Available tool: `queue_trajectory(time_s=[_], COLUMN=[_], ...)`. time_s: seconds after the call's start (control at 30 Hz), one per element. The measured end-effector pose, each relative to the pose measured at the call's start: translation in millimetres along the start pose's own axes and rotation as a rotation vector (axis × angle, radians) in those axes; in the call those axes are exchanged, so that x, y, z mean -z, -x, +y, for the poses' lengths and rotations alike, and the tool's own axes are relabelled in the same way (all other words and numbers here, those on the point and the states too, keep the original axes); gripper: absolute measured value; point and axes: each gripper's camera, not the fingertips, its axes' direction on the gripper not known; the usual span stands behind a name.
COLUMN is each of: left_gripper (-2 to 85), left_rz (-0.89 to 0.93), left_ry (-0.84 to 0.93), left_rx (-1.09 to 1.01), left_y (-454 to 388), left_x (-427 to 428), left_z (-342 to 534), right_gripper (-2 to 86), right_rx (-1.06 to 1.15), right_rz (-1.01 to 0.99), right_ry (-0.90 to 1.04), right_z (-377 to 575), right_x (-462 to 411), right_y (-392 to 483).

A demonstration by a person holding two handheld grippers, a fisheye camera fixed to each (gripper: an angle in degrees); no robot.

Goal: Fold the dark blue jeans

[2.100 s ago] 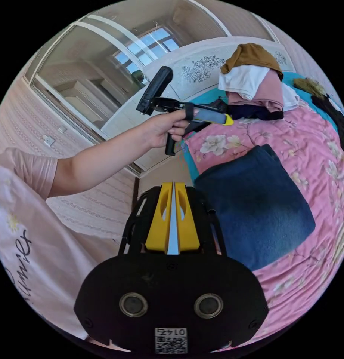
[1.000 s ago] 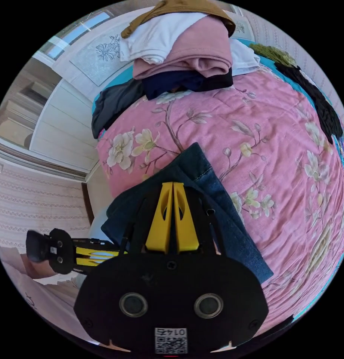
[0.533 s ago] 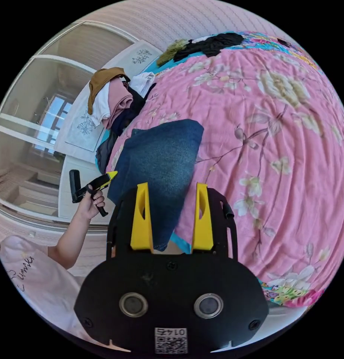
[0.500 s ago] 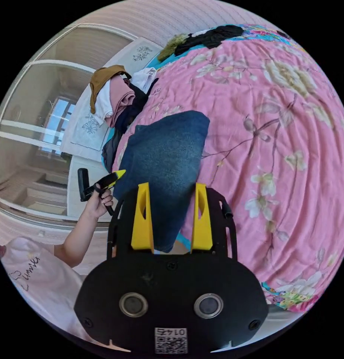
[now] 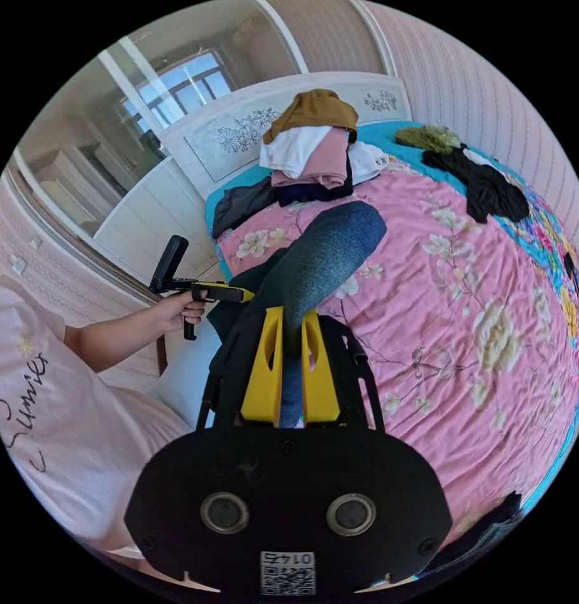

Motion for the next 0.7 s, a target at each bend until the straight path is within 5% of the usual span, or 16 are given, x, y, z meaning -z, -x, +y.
queue_trajectory(time_s=[0.33,0.6,0.7], left_gripper=[6.6,8.2,9.8], left_rz=[0.252,0.496,0.414], left_ry=[0.071,0.207,0.291], left_rx=[-0.374,-0.810,-0.855], left_y=[-196.9,-505.5,-574.6], left_x=[-100.0,-270.1,-355.4], left_z=[-0.3,-6.3,21.0], right_gripper=[3.3,4.9,7.2], right_rx=[-0.116,-0.557,-0.813], right_rz=[0.183,0.499,0.477], right_ry=[-0.206,-0.502,-0.564], right_z=[141.3,336.0,413.7], right_x=[237.3,499.7,543.6], right_y=[-45.6,-117.5,-166.3])
